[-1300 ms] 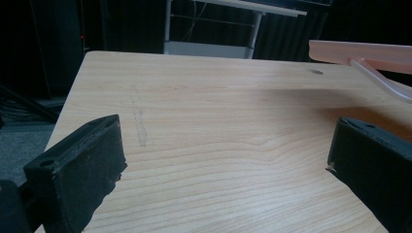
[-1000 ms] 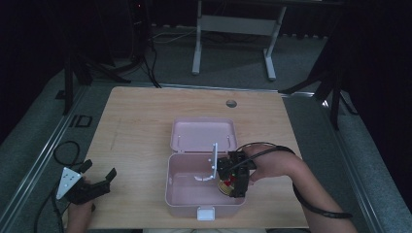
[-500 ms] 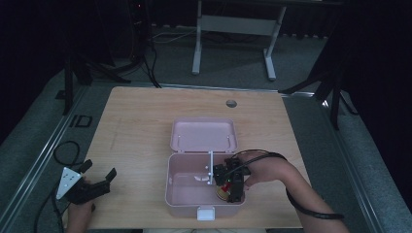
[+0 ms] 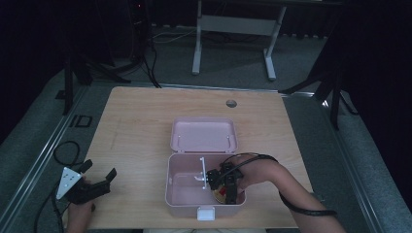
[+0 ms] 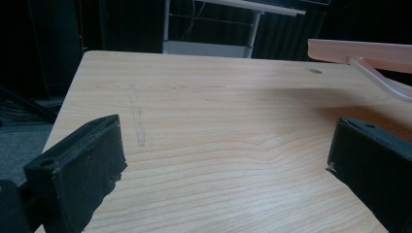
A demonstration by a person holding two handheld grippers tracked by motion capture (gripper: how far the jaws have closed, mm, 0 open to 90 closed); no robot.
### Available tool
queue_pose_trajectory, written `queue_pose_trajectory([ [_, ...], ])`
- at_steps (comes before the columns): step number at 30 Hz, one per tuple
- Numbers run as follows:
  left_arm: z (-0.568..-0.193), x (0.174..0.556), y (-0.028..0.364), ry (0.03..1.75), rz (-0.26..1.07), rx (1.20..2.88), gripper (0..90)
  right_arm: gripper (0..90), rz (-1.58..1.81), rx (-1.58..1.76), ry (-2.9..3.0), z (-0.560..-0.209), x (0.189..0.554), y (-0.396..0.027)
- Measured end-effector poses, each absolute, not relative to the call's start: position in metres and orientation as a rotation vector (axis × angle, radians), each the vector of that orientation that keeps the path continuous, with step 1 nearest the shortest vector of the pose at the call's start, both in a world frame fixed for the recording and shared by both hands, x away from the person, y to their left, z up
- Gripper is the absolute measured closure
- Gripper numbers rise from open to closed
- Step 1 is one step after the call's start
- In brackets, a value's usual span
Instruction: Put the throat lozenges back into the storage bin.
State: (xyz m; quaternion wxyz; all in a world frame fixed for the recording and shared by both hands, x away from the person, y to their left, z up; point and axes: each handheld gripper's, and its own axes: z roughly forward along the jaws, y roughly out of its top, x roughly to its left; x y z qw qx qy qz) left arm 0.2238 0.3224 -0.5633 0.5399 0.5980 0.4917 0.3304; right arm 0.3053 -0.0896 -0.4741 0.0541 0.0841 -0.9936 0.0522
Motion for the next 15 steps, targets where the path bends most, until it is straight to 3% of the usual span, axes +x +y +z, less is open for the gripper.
queue_pose_trajectory([
  [9, -0.563, 0.224, 0.322, 1.170, 0.786, 1.422, 0.3, 13.4, 0.136, 0.178, -2.996, -0.468, 0.309, -0.093],
  [15, -0.563, 0.224, 0.322, 1.170, 0.786, 1.420, 0.3, 13.1, -0.004, 0.230, -3.050, -0.444, 0.303, -0.101],
])
